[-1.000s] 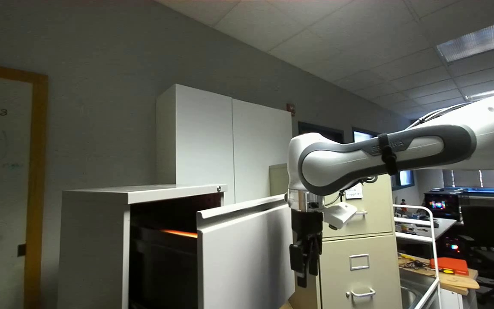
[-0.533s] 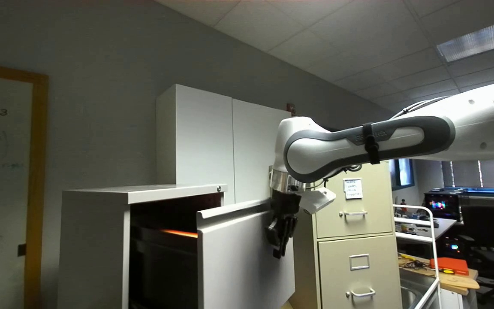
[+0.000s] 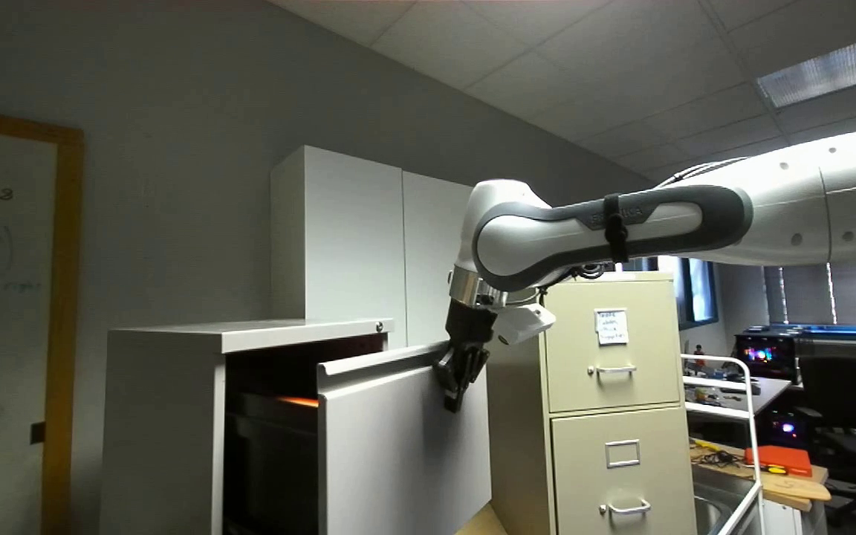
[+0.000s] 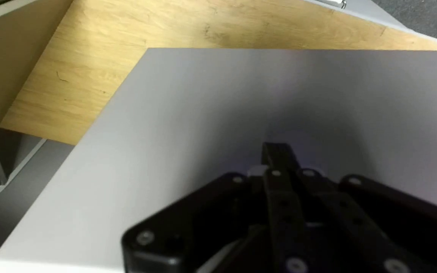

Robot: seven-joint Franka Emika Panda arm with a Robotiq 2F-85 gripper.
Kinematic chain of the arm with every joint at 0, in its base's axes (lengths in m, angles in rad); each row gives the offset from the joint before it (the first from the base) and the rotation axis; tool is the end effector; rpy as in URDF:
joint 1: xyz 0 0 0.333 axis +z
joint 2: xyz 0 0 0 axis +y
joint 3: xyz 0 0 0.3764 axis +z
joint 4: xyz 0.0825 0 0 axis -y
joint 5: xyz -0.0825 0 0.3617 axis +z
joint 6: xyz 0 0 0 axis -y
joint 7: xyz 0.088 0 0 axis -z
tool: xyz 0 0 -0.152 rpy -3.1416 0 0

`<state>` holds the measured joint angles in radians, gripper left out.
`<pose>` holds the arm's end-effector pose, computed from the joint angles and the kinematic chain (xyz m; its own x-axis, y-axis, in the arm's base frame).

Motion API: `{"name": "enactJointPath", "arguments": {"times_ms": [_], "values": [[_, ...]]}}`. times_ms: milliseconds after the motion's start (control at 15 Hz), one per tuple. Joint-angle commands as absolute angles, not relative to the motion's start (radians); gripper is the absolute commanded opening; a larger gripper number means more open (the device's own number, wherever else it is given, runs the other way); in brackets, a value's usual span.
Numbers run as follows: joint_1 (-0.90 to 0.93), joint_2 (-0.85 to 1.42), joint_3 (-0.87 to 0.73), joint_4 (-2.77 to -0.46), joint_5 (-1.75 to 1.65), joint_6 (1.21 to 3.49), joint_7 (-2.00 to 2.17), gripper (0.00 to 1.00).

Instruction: Close the upper drawer

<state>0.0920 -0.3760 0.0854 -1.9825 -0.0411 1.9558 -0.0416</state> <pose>0.4306 0.0808 0.6698 0.9139 0.2268 0.3368 0.2099 -0.9739 0.0864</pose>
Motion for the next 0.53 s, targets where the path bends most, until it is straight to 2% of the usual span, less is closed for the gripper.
{"name": "enactJointPath", "arguments": {"times_ms": [0,467], "values": [[0.102,-0.228,0.089,-1.806,-0.026,1.981,-0.071,0.00],[0.117,0.030,0.105,-1.540,-0.016,1.968,-0.098,0.00]]}}
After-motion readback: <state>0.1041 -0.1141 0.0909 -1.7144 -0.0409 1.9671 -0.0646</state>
